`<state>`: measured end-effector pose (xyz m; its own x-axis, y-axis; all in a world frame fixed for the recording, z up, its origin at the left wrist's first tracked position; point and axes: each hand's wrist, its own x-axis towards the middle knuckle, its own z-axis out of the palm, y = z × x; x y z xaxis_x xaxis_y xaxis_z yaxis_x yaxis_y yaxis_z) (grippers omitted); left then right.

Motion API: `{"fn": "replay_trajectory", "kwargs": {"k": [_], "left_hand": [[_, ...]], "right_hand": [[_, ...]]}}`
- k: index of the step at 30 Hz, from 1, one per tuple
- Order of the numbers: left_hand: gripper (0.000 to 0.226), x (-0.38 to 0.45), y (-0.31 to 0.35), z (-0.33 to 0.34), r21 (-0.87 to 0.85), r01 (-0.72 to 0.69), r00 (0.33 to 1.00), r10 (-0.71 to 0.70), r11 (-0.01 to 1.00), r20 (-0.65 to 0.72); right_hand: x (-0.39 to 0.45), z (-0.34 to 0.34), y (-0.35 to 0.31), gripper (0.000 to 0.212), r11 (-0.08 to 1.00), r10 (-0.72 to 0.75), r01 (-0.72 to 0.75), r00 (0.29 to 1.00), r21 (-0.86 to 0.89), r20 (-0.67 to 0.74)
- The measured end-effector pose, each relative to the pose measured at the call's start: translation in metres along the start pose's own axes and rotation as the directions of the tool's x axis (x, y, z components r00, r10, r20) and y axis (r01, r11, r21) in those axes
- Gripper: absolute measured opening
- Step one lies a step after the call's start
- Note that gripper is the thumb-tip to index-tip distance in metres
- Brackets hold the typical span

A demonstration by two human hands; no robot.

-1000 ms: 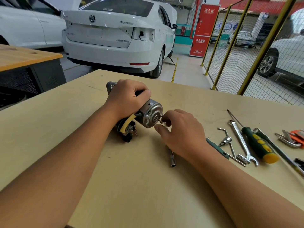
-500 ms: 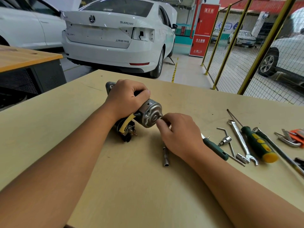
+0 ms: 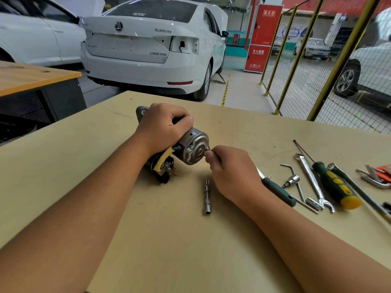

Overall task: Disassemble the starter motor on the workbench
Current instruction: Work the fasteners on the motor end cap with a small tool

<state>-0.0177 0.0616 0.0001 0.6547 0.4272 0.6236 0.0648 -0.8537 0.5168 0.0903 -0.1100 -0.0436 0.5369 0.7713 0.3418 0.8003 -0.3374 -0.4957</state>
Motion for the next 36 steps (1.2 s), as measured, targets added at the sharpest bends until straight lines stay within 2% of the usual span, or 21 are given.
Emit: {"fn": "replay_trajectory", "kwargs": {"k": [4,6,9,14,16,20,24,26,31,36], "left_hand": [[0.028,0.0000,-0.0002,-0.0002,-0.005,0.005,1.000,-0.005,1.000,0.002],[0.029,-0.0001,0.0004,-0.0005,0.002,0.004,1.000,-0.004,1.000,0.000],[0.028,-0.0006,0.0012,0.0001,0.001,0.000,1.000,0.000,1.000,-0.003],[0.028,0.0007,-0.0010,0.0007,0.002,-0.004,1.000,0.004,1.000,-0.004],[0.028,0.0008,-0.0013,0.0002,0.006,-0.007,1.000,0.007,1.000,-0.003],[0.027,0.0006,0.0009,0.0005,0.006,-0.001,1.000,0.001,1.000,-0.005],[0.027,0.0006,-0.0001,0.0004,0.005,-0.003,1.000,0.003,1.000,0.004],[0.027,0.0009,-0.0008,0.0011,0.005,-0.002,1.000,0.002,1.000,0.004],[0.025,0.0011,-0.0029,0.0014,-0.005,-0.003,1.000,0.003,1.000,0.001],[0.024,0.0011,-0.0029,0.0011,-0.002,-0.003,1.000,0.003,1.000,-0.001]], "right_hand": [[0.0014,-0.0012,-0.0004,0.016,0.998,-0.029,0.034,0.996,0.059,-0.086],[-0.0004,-0.0018,0.0005,0.020,0.998,-0.032,0.037,0.997,0.060,-0.067],[-0.0008,0.0002,0.0016,0.037,0.999,-0.001,0.002,0.999,-0.037,0.047],[0.0003,0.0005,0.0004,0.015,0.999,-0.013,0.017,0.997,0.042,-0.076],[-0.0013,0.0009,0.0003,0.021,0.998,-0.027,0.032,0.996,0.059,-0.088],[0.0006,0.0017,0.0018,0.035,0.999,-0.002,0.002,1.000,0.032,0.013],[0.0015,0.0009,0.0001,0.010,0.998,-0.015,0.018,0.998,0.056,-0.063],[-0.0012,0.0003,-0.0004,0.013,0.997,-0.024,0.030,0.997,0.073,-0.080],[-0.0021,0.0004,-0.0019,0.026,1.000,0.007,-0.007,1.000,0.030,-0.013],[-0.0023,-0.0013,-0.0058,0.012,0.999,0.010,-0.006,0.997,0.039,-0.083]]}}
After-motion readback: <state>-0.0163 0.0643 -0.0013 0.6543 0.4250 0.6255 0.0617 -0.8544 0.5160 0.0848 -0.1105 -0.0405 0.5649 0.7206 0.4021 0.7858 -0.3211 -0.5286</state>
